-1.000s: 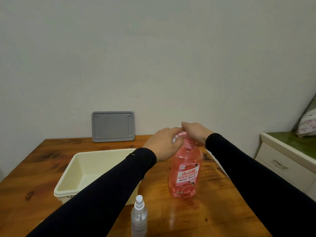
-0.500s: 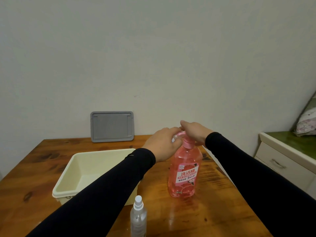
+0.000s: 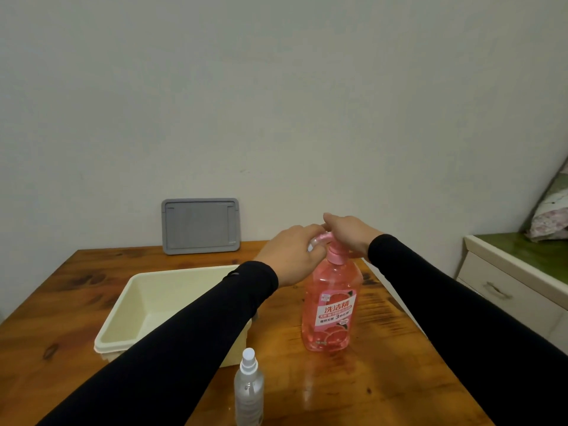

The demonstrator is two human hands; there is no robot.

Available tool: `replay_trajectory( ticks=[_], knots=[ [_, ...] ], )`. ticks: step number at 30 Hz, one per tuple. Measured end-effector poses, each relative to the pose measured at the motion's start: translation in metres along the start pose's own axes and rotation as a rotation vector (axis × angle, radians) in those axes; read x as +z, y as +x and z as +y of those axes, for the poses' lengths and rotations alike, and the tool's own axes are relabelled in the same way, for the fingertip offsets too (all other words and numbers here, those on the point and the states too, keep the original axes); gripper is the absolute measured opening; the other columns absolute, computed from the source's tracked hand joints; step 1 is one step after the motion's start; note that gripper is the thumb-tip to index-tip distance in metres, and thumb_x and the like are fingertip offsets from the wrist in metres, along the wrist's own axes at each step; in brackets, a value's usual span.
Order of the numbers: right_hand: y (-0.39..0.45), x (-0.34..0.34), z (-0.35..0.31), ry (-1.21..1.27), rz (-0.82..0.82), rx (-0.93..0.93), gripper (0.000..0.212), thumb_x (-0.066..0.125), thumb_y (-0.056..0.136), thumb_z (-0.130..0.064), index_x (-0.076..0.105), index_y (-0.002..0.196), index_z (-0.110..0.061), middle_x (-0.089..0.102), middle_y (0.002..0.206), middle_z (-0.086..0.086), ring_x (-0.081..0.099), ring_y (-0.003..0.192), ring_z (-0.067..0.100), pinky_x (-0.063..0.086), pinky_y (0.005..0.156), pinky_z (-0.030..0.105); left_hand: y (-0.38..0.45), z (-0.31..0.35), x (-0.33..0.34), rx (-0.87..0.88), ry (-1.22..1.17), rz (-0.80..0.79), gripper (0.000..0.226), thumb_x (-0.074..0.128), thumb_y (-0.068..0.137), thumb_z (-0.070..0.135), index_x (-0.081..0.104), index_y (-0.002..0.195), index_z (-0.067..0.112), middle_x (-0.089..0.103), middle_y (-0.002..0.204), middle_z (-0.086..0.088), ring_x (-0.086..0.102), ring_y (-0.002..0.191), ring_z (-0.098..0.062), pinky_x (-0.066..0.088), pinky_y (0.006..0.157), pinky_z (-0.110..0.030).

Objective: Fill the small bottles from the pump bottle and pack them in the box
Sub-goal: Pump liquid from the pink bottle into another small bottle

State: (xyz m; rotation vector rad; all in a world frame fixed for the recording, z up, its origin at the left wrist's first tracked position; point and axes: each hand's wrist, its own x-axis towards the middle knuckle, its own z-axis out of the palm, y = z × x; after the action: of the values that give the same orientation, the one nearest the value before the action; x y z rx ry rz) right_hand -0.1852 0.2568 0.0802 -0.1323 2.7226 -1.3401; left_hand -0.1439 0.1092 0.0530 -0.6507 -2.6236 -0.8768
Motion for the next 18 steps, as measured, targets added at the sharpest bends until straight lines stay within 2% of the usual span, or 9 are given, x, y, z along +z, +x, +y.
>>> replay_trajectory(
  ticks=[2, 3, 6, 8, 11, 13, 15, 16, 18],
  knots=[
    [0.0, 0.005, 0.005, 0.008, 0.013, 0.014, 0.039, 0.026, 0.1, -0.04, 0.054, 0.114, -0.015, 0.056, 0.084, -0.001, 0.052, 0.074, 0.012, 0.038, 0.073, 0.029, -0.002, -0.002, 0.004, -0.002, 0.003, -0.003, 0.041, 0.042, 0.095, 0.034, 0.046, 0.135, 0.027, 0.061, 0.118, -0.003, 0.057, 0.096, -0.015, 0.043, 0.072, -0.023],
    [0.0, 0.005, 0.005, 0.009, 0.014, 0.02, 0.037, 0.027, 0.1, -0.039, 0.053, 0.112, -0.015, 0.055, 0.081, -0.001, 0.052, 0.074, 0.012, 0.037, 0.074, 0.029, -0.002, -0.003, 0.005, -0.006, 0.011, -0.003, 0.041, 0.042, 0.095, 0.034, 0.046, 0.135, 0.026, 0.061, 0.119, -0.003, 0.057, 0.096, -0.015, 0.043, 0.073, -0.024],
    [-0.002, 0.003, 0.002, -0.013, -0.008, 0.026, 0.049, 0.026, 0.1, -0.041, 0.052, 0.128, -0.01, 0.06, 0.113, 0.01, 0.053, 0.094, 0.022, 0.036, 0.082, 0.033, 0.0, -0.001, 0.003, -0.012, 0.034, -0.022, 0.042, 0.042, 0.096, 0.034, 0.044, 0.137, 0.026, 0.059, 0.123, -0.004, 0.056, 0.1, -0.016, 0.042, 0.078, -0.025],
    [-0.002, -0.002, -0.003, -0.014, -0.008, 0.02, 0.053, 0.027, 0.099, -0.045, 0.052, 0.131, -0.011, 0.057, 0.124, 0.01, 0.054, 0.104, 0.024, 0.038, 0.086, 0.036, 0.001, 0.001, -0.002, -0.003, 0.019, -0.013, 0.042, 0.042, 0.096, 0.033, 0.044, 0.137, 0.024, 0.059, 0.124, -0.004, 0.055, 0.101, -0.015, 0.04, 0.077, -0.025],
    [-0.001, -0.007, -0.009, -0.015, -0.015, 0.012, 0.053, 0.027, 0.099, -0.045, 0.052, 0.132, -0.013, 0.057, 0.111, 0.006, 0.052, 0.106, 0.023, 0.037, 0.087, 0.036, 0.005, 0.003, -0.008, 0.014, 0.018, 0.001, 0.041, 0.043, 0.096, 0.033, 0.046, 0.136, 0.023, 0.059, 0.123, -0.003, 0.052, 0.096, -0.012, 0.038, 0.073, -0.023],
    [0.0, -0.005, -0.006, -0.003, 0.008, -0.001, 0.051, 0.026, 0.1, -0.042, 0.054, 0.129, -0.01, 0.056, 0.096, 0.003, 0.053, 0.098, 0.022, 0.037, 0.084, 0.034, 0.004, 0.001, -0.005, 0.018, 0.008, 0.004, 0.041, 0.043, 0.096, 0.033, 0.047, 0.135, 0.023, 0.06, 0.121, -0.003, 0.05, 0.091, -0.01, 0.038, 0.067, -0.018],
    [0.0, 0.001, 0.0, -0.01, 0.025, -0.009, 0.049, 0.026, 0.1, -0.037, 0.056, 0.125, -0.007, 0.059, 0.09, 0.005, 0.055, 0.085, 0.019, 0.04, 0.077, 0.03, 0.001, -0.002, 0.001, 0.014, -0.001, 0.006, 0.042, 0.042, 0.095, 0.034, 0.046, 0.136, 0.025, 0.061, 0.119, -0.002, 0.053, 0.092, -0.01, 0.042, 0.07, -0.018],
    [0.0, 0.003, 0.002, -0.011, 0.025, -0.007, 0.048, 0.026, 0.1, -0.036, 0.057, 0.122, -0.006, 0.061, 0.093, 0.007, 0.056, 0.083, 0.019, 0.04, 0.075, 0.03, 0.0, -0.004, 0.004, 0.007, 0.004, -0.003, 0.043, 0.041, 0.095, 0.035, 0.045, 0.136, 0.027, 0.061, 0.119, -0.002, 0.055, 0.093, -0.012, 0.045, 0.074, -0.023],
    [0.0, 0.006, 0.005, -0.016, 0.023, -0.002, 0.043, 0.027, 0.1, -0.035, 0.056, 0.118, -0.009, 0.062, 0.112, 0.014, 0.058, 0.093, 0.023, 0.04, 0.08, 0.032, 0.0, -0.006, 0.007, -0.008, 0.02, -0.014, 0.043, 0.041, 0.094, 0.037, 0.045, 0.136, 0.029, 0.06, 0.118, -0.003, 0.056, 0.095, -0.015, 0.048, 0.079, -0.03]
  ],
)
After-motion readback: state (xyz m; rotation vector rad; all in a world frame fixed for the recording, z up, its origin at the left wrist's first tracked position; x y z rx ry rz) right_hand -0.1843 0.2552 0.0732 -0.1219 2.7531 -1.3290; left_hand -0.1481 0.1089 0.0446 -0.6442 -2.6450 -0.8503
